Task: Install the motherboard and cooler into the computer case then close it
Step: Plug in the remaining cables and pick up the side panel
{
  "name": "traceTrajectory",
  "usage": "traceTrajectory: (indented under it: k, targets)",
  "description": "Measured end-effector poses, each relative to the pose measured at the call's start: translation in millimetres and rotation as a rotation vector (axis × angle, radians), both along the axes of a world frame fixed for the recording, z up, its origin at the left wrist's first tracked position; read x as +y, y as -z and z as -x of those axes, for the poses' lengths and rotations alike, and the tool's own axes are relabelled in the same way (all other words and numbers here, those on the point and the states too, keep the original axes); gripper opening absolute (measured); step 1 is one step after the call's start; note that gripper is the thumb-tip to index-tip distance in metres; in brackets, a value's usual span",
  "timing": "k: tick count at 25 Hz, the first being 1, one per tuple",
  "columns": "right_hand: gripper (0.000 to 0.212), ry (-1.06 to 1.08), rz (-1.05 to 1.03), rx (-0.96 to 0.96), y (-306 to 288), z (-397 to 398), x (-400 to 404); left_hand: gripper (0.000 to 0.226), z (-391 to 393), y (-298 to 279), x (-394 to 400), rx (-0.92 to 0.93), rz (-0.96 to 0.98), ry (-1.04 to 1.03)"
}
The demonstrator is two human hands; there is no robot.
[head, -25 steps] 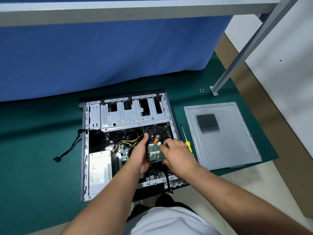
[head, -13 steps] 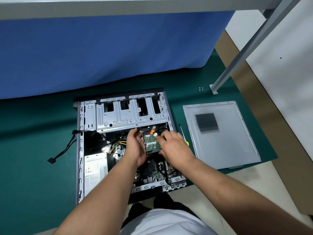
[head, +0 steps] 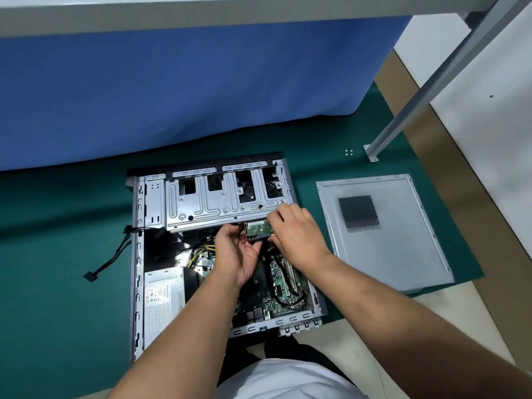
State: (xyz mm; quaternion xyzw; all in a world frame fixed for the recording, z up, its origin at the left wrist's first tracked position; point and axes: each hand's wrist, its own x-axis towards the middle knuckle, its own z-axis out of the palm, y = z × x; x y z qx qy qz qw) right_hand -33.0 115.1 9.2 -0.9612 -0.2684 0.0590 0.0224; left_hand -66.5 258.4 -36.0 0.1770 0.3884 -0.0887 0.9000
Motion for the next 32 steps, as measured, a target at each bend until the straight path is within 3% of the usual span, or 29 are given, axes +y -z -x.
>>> traceTrajectory:
  k: [6, 8, 9, 11, 13, 15, 17, 20, 24, 32]
  targets:
    - [0.052, 0.011, 0.005, -0.023, 0, -34, 5, 0.008, -5, -8, 1, 0.010, -0.034, -0.028]
    - [0.054, -0.012, 0.055, -0.016, 1, -42, 7, 0.009, -1, -8, 1, 0.042, -0.210, 0.077]
    - [0.053, -0.026, 0.076, -0.021, 2, -43, 6, 0.013, 3, -10, 2, 0.060, -0.382, 0.170]
    - [0.051, -0.043, 0.089, -0.039, 4, -42, 2, 0.018, 14, -11, 6, 0.054, -0.917, 0.389]
    - [0.049, -0.056, 0.086, -0.050, 5, -41, 0, 0.014, 18, -13, 12, -0.121, -1.504, 0.543]
    - [0.049, -0.069, 0.082, -0.035, 4, -43, -1, 0.010, 8, -14, 18, -0.392, -1.880, 0.633]
    - [0.053, -0.090, 0.072, -0.015, 3, -45, -5, 0.042, -12, -11, 23, -0.567, -2.077, 0.814]
    - [0.056, -0.117, 0.066, -0.016, 0, -47, -12, 0.065, -32, -8, 27, -0.568, -2.201, 1.074]
    - [0.051, -0.164, 0.105, -0.015, -1, -54, -15, 0.062, -38, -2, 35, -0.597, -2.396, 1.169]
    - [0.052, -0.142, 0.056, -0.034, 8, -51, -19, 0.059, -37, -1, 37, -0.597, -2.264, 1.173]
